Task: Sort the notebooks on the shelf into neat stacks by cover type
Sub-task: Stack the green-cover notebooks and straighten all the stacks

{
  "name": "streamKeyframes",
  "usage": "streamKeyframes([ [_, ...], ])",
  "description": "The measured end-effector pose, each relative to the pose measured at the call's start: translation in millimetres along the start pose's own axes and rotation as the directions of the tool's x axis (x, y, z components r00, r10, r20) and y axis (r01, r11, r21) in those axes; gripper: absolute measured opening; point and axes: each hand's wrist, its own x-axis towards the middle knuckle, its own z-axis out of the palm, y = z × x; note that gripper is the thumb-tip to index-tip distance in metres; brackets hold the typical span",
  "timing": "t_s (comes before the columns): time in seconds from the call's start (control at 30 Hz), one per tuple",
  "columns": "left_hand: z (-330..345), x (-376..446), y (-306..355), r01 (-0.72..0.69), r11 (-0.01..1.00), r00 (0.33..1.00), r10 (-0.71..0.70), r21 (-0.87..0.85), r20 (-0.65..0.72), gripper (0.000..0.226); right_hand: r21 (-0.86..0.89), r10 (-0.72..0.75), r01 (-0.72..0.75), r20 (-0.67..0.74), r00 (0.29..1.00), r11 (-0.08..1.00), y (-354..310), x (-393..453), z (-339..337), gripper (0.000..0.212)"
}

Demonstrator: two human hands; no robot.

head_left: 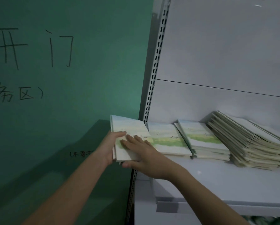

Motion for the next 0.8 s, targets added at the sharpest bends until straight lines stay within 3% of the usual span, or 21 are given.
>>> streamKeyframes([
  [0.03,-6.4,1.4,0.8,-0.013,1.000,1.000,0.013,0.026,-0.013,0.042,0.109,0.015,-0.015,-0.003,1.000,0.994,3.8,-2.9,-3.9,0.071],
  [0.1,-17.5,1.8,5.1,-0.039,0.998,0.998,0.041,0.039,-0.041,0.036,0.239,0.124,-0.083,-0.162,0.979,0.968,15.8,-9.5,-15.7,0.064],
  [0.17,-27.1,1.0,9.3,-0.061,0.998,0.996,0.061,-0.001,-0.070,0.032,0.125,0.246,-0.219,-0.280,0.928,0.968,37.8,-13.7,-23.2,0.065],
  [0.23,-33.4,1.2,9.9,-0.068,0.997,0.994,0.064,-0.047,-0.087,0.034,-0.093,0.335,-0.359,-0.202,0.920,0.929,59.2,-20.8,-22.4,0.074],
  [0.3,-37.0,2.9,8.4,-0.073,0.995,0.993,0.066,-0.072,-0.096,0.037,-0.255,0.371,-0.383,-0.096,0.924,0.888,75.3,-24.9,-14.8,0.069],
  [0.4,-37.6,8.0,9.2,-0.083,0.993,0.992,0.075,-0.084,-0.097,0.040,-0.310,0.325,-0.348,-0.123,0.938,0.885,83.0,-24.2,-11.2,0.056],
  [0.5,-35.4,10.6,12.2,-0.095,0.992,0.992,0.088,-0.082,-0.085,0.042,-0.175,0.367,-0.391,-0.157,0.917,0.904,81.5,-21.0,-21.9,0.049],
  [0.63,-29.8,11.5,9.7,-0.104,0.992,0.993,0.100,-0.067,-0.061,0.040,0.102,0.429,-0.425,-0.391,0.815,0.900,65.9,-23.0,-38.0,0.032],
  [0.73,-18.0,6.8,3.3,-0.095,0.994,0.995,0.093,-0.058,-0.037,0.038,0.188,0.389,-0.350,-0.603,0.696,0.918,43.5,-20.6,-35.9,0.032],
  [0.8,-4.2,0.6,1.8,-0.105,0.993,0.994,0.105,-0.046,0.006,0.035,0.170,0.310,-0.264,-0.642,0.701,0.949,23.5,-19.6,-28.1,0.037],
])
